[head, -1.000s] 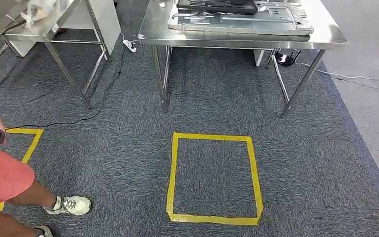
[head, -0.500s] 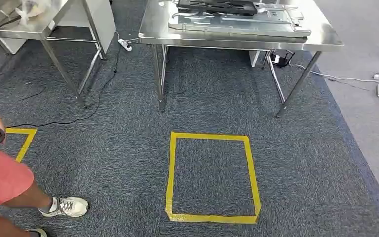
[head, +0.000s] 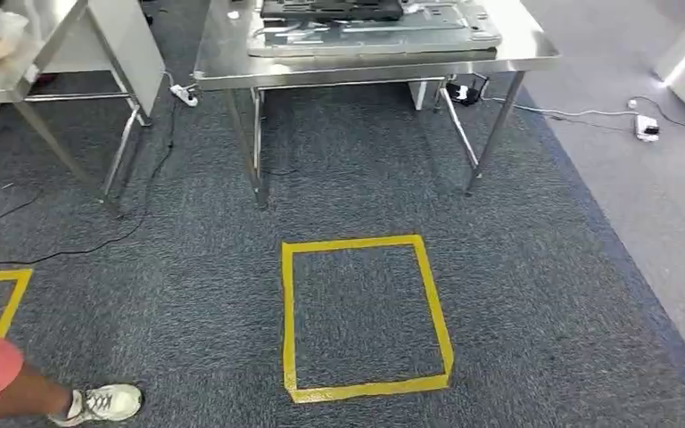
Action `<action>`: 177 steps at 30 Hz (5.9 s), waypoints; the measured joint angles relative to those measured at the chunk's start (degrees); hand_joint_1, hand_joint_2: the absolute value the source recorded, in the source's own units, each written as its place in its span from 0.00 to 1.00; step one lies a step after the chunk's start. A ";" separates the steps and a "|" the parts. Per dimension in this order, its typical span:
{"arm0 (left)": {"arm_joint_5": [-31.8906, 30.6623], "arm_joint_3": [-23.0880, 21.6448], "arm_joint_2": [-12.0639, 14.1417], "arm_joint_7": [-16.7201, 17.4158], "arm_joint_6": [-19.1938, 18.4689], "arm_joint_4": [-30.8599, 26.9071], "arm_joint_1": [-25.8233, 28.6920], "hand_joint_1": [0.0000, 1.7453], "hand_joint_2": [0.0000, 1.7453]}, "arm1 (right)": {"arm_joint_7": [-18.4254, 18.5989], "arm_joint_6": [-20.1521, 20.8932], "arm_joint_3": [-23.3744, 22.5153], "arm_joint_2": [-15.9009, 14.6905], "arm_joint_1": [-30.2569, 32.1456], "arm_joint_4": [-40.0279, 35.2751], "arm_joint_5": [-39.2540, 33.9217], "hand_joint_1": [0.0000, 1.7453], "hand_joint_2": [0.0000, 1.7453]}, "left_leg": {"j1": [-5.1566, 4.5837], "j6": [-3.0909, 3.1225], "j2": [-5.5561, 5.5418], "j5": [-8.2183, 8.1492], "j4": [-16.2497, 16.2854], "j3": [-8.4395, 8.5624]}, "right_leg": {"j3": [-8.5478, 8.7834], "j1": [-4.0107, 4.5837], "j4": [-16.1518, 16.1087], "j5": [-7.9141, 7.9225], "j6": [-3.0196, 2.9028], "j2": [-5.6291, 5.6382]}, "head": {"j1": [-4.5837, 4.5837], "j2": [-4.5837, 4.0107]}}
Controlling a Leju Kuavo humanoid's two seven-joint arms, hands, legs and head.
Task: Take the parts from the cabinet and place them on the table.
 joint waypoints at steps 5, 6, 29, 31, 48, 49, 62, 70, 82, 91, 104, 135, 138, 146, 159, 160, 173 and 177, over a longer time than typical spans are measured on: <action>-0.04 0.02 0.02 -0.04 0.00 0.00 0.09 0.00 0.00 | 0.00 0.04 -0.09 0.07 0.03 0.00 0.07 0.00 0.00 | 0.16 0.53 -2.66 9.03 -14.53 6.53 | -0.15 -0.12 1.25 -0.51 0.65 3.49 | 0.00 0.00; -0.04 0.04 0.07 -0.04 0.00 0.00 0.12 0.00 0.00 | 0.00 0.04 -0.11 0.07 -0.04 0.00 0.09 0.00 0.00 | 0.06 0.65 -4.14 8.16 -15.63 6.85 | -0.55 0.24 1.90 -0.80 1.10 3.96 | 0.00 0.00; -0.07 0.48 0.00 -0.33 -0.15 0.00 -0.13 0.00 0.00 | 0.04 0.00 -0.39 0.07 -0.04 0.00 0.11 0.00 0.00 | 0.01 0.45 0.39 1.03 -5.99 4.03 | -0.37 -0.44 -0.18 0.72 0.67 -0.68 | 0.04 0.00; -0.07 0.50 -0.02 -0.31 -0.15 0.02 0.17 0.00 0.00 | 0.04 0.02 -0.42 0.07 -0.04 0.00 0.11 0.00 0.00 | 0.01 0.31 -0.04 -0.82 0.93 0.51 | -0.51 -0.38 0.04 0.65 0.58 0.79 | 0.04 0.00; -0.33 0.94 0.04 -0.26 -0.26 0.22 0.20 0.00 0.00 | 0.00 0.00 -0.79 0.24 0.12 0.02 0.42 0.00 0.00 | -0.19 2.92 3.15 7.88 -15.70 7.33 | -9.12 -0.61 16.71 -5.57 3.98 -1.13 | 0.17 0.00; -0.37 0.96 0.04 -0.26 -0.26 0.22 0.08 0.00 0.00 | 0.00 -0.02 -0.83 0.22 0.21 0.02 0.48 0.00 0.00 | -0.27 2.88 3.66 7.73 -15.70 7.58 | -6.65 -0.53 12.09 -2.98 3.65 -1.29 | 0.15 0.00; -0.48 1.07 -0.02 -0.35 -0.24 0.33 -0.22 0.00 0.00 | -0.26 -0.02 -1.29 0.24 0.00 0.02 1.09 0.00 0.00 | -0.06 0.19 -0.01 -0.53 0.11 1.34 | -0.21 -0.01 -0.75 1.43 0.26 0.38 | 0.28 0.00; -0.46 1.11 0.02 -0.26 -0.26 0.42 -0.09 0.00 0.00 | -0.26 0.00 -1.31 0.35 0.12 0.02 1.09 0.00 0.00 | -0.28 1.74 -2.95 8.37 -15.53 6.88 | -1.31 -0.22 1.35 0.54 2.37 4.96 | 0.28 0.00; -0.66 1.18 0.04 -0.22 -0.28 0.42 0.10 0.00 0.00 | -0.09 -0.02 -1.36 0.33 0.13 0.02 1.31 0.00 0.00 | -0.05 2.82 3.70 8.21 -16.49 8.17 | -1.47 -0.12 2.09 1.18 2.69 -4.23 | 0.44 0.00; -0.74 1.22 -0.04 -0.20 -0.33 0.42 -0.15 0.00 0.00 | -0.09 0.00 -1.66 0.37 -0.05 0.02 1.31 0.00 0.00 | 0.01 0.71 0.03 0.34 -3.89 3.05 | -0.85 -0.10 -0.19 1.61 0.31 -0.54 | 0.31 0.00; -1.07 1.31 0.04 -0.18 -0.22 0.44 -0.07 0.00 0.00 | -0.13 0.02 -1.77 0.37 0.13 0.07 1.31 0.00 0.00 | 0.05 3.37 -0.89 9.32 -16.16 6.89 | -2.97 -0.10 4.79 -1.46 3.02 0.83 | 0.53 0.00; -1.18 1.75 0.00 -0.02 0.02 0.44 -0.24 0.00 0.00 | -0.79 0.57 -1.79 0.31 0.00 0.09 2.21 0.00 0.00 | -0.05 3.51 -0.63 9.87 -16.81 7.29 | -3.44 0.09 6.11 -2.30 2.52 0.29 | 0.50 0.00; -1.14 2.01 0.00 -0.02 0.15 0.44 0.16 0.00 0.00 | -0.79 0.65 -1.81 0.33 -0.05 0.09 2.32 0.00 0.00 | -0.24 3.64 1.26 9.55 -16.77 7.30 | -10.13 -0.49 18.49 -7.01 3.22 -0.53 | 0.52 0.00; -1.07 2.40 -0.04 -0.02 0.20 0.44 -0.01 0.00 0.00 | -0.76 0.72 -1.81 0.33 -0.08 0.09 2.34 0.00 0.00 | -0.40 1.62 4.58 8.08 -16.75 8.66 | -2.11 0.08 1.69 1.27 2.16 -3.12 | 0.48 0.00; -1.05 2.51 0.02 -0.35 0.26 0.46 0.60 0.00 0.00 | -0.81 0.81 -1.90 0.42 -0.08 0.11 2.38 0.00 0.00 | 0.15 1.10 -4.73 9.01 -15.08 6.26 | -1.73 0.26 2.16 0.93 0.88 3.90 | 0.42 0.00; -1.05 2.51 0.02 -0.37 0.26 0.46 0.50 0.00 0.00 | -0.83 0.79 -1.90 0.42 -0.15 0.11 2.36 0.00 0.00 | 0.08 1.28 -3.87 9.29 -15.18 6.25 | -2.09 0.17 2.30 0.96 1.18 4.42 | 0.39 0.00; -1.01 2.51 -0.02 -0.50 0.22 0.46 0.40 0.00 0.00 | -0.85 0.79 -2.19 0.42 0.10 0.15 2.38 0.00 0.00 | -0.10 2.81 3.27 9.36 -16.67 7.81 | -2.69 -1.06 4.38 1.16 3.47 -2.98 | 0.52 0.00; -1.01 2.51 -0.04 -0.50 0.17 0.46 0.17 0.00 0.00 | -0.85 0.78 -2.21 0.42 -0.05 0.15 2.49 0.00 0.00 | -0.33 1.29 4.65 8.75 -16.70 8.41 | -1.88 -0.09 1.91 0.81 2.08 -3.44 | 0.52 0.00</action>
